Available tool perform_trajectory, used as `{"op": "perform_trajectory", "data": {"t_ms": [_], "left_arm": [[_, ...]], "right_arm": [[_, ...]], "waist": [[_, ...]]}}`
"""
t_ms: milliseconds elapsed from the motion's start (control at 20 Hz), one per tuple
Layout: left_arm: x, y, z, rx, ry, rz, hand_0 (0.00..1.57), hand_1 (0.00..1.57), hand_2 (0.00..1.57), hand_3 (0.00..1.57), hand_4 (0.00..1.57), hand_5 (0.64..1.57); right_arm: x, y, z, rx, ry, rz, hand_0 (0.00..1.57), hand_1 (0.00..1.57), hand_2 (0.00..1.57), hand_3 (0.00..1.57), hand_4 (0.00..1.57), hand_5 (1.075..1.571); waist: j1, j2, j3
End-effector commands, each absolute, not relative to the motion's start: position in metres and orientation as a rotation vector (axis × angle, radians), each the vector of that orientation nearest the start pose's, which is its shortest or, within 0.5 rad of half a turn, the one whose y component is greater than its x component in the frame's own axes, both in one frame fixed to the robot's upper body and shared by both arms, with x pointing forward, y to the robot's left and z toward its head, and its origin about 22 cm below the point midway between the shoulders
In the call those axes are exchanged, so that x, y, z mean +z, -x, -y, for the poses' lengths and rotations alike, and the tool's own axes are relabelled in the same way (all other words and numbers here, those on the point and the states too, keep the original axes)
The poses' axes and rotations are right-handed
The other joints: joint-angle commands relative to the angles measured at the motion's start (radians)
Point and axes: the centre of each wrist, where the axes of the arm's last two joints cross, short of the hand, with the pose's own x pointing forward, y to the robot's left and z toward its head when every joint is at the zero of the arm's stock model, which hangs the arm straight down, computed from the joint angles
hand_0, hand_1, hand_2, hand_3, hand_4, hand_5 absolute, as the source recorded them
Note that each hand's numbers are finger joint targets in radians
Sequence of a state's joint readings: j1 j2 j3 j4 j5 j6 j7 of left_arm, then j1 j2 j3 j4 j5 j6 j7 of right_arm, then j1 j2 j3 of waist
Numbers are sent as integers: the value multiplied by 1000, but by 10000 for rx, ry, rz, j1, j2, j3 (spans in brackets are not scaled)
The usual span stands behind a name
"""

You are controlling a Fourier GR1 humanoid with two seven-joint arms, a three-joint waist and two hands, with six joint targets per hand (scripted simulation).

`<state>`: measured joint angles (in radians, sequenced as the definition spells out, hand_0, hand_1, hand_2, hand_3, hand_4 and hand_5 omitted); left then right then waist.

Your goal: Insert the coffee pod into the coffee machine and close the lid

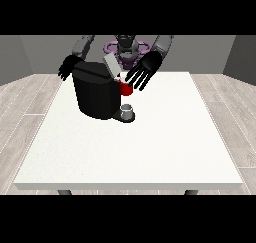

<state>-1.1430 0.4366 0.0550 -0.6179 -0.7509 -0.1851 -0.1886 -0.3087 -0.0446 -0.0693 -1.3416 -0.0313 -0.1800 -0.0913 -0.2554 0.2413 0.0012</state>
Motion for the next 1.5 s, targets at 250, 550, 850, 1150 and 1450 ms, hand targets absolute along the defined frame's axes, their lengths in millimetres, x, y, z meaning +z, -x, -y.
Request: {"op": "perform_trajectory", "data": {"t_ms": [250, 550, 850, 1150, 1450], "left_arm": [[199, -457, -270, -11005, -7467, 15820, 0, 0, 0, 0, 0, 1571], [150, -452, -256, -9873, -5655, 15346, 0, 0, 0, 0, 0, 1571], [81, -436, -248, -5255, -1508, 16291, 0, 0, 0, 0, 261, 1571], [17, -404, -241, -4011, -426, 15798, 0, 0, 0, 0, 0, 1571], [-20, -377, -260, -3205, 865, 15055, 0, 0, 0, 0, 90, 1571]], "right_arm": [[10, -301, 228, -1017, 1008, 16840, 0, 0, 0, 0, 383, 1571], [0, -288, 230, -1650, 1167, 16116, 0, 0, 0, 0, 424, 1571], [-15, -272, 252, -1516, 1596, 15775, 0, 0, 0, 0, 492, 1571], [-12, -264, 271, -363, 1074, 15567, 0, 0, 0, 0, 370, 1571], [31, -288, 280, 213, 1303, 16160, 0, 0, 0, 0, 43, 1571]], "waist": [[190, -679, -12], [535, -1849, -14], [1494, -3069, -40], [2357, -4317, -19], [3353, -4831, -17]]}}
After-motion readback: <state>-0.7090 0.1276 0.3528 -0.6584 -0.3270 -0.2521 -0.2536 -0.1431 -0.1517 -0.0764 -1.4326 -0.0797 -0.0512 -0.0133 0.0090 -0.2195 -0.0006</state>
